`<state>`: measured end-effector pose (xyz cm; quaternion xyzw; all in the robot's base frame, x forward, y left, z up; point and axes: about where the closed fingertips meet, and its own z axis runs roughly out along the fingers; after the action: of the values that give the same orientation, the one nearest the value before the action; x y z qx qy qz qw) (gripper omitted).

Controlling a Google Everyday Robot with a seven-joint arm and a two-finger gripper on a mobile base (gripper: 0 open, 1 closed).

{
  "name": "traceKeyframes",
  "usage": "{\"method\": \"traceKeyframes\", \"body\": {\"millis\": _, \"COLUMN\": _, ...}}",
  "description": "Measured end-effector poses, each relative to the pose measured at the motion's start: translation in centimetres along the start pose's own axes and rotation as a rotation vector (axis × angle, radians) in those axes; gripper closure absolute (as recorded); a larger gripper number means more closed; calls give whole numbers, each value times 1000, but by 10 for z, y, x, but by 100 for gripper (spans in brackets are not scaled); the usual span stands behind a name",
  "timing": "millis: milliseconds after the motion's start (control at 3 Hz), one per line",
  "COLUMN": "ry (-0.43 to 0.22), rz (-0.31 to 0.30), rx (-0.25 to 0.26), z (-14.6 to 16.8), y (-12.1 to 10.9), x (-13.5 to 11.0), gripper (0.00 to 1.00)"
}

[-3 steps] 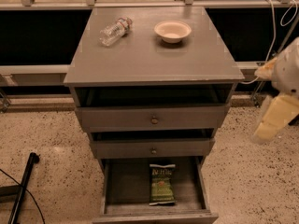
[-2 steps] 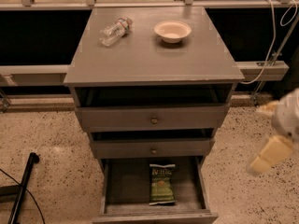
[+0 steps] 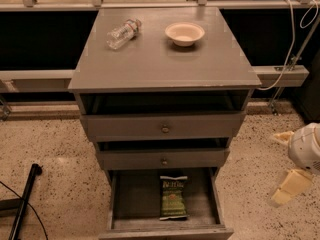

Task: Pick green jalapeno chip bag from bottom drawer and place on counter

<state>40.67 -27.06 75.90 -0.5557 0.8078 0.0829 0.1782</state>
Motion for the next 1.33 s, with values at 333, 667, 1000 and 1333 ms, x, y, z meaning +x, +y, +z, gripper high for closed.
{"method": "traceKeyframes", "body": {"millis": 333, "ry": -68, "rz": 54, "rx": -57, "z": 30, "y": -9, "x": -3, "gripper": 0}}
{"method": "traceKeyframes", "body": {"millis": 667, "ry": -282, "rz": 144, "rx": -124, "z": 93, "y": -21, "x": -21, "gripper": 0}}
{"method": "traceKeyframes", "body": {"millis": 1000, "ry": -602, "rz": 370, "rx": -207, "z": 180, "y": -34, "x": -59, "gripper": 0}}
{"method": "traceKeyframes", "body": {"millis": 1333, "ry": -724, "rz": 518, "rx": -293, "z": 247, "y": -36, "x": -60, "gripper": 0}}
